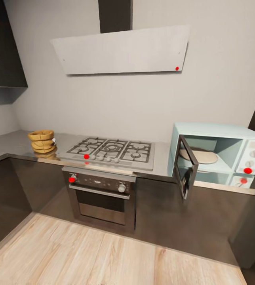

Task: In the kitchen, take the popcorn bag from the countertop, put it into the microwave, and heat it until the popcorn is cooked so the cooked popcorn ends up inside the bag.

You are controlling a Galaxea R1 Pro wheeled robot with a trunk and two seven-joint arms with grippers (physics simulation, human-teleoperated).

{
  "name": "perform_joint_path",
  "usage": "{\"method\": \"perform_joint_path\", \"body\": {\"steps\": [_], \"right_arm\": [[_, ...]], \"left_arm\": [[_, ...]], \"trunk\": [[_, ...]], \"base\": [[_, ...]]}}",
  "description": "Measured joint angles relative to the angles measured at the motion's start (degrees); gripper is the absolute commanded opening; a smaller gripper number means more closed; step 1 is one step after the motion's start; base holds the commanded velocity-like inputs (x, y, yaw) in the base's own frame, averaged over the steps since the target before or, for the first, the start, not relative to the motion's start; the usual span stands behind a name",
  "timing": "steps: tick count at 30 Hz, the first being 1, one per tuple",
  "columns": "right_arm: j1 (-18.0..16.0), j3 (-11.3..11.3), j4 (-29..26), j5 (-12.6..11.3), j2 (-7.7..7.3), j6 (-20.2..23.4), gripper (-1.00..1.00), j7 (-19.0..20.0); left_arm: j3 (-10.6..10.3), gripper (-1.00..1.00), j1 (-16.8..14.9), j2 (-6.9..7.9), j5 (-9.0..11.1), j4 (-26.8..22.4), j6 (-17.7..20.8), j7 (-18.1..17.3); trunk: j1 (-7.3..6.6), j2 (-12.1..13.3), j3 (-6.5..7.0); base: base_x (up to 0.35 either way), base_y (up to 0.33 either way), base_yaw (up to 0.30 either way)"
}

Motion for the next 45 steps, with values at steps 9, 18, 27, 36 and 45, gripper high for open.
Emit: {"method": "perform_joint_path", "body": {"steps": [9, 18, 27, 36, 45], "right_arm": [[0.0, 0.0, 0.0, 0.05, -0.02, 0.12, 1.0, 0.08], [0.0, 0.0, 0.0, 0.14, -0.02, 0.25, 1.0, 0.08], [0.0, 0.0, 0.0, 0.13, -0.02, 0.25, 1.0, 0.08], [0.83, 0.01, 0.02, 0.14, 1.16, 0.02, 1.0, 0.09], [2.07, 0.01, 0.01, 0.13, 4.3, -0.44, 1.0, 0.08]], "left_arm": [[-0.08, 1.0, 0.0, -0.79, -0.61, -0.06, 0.0, -0.23], [0.0, 1.0, 0.01, -0.7, 0.2, -0.12, -6.99, 0.46], [0.0, 1.0, 0.01, -0.61, 0.17, -0.05, -7.42, 0.23], [0.0, 1.0, 0.01, -0.43, 0.13, -0.15, -3.08, -0.23], [0.0, 1.0, 0.01, -0.52, 0.12, -0.12, -2.88, -0.21]], "trunk": [[0.0, 0.0, 0.0], [0.0, 0.0, 0.0], [0.0, 0.0, 0.0], [0.0, 0.0, 0.0], [0.0, 0.0, 0.0]], "base": [[0.0, 0.0, 0.267], [0.0, 0.0, 0.256], [0.0, 0.0, 0.231], [0.0, 0.0, 0.235], [0.0, 0.0, 0.259]]}}
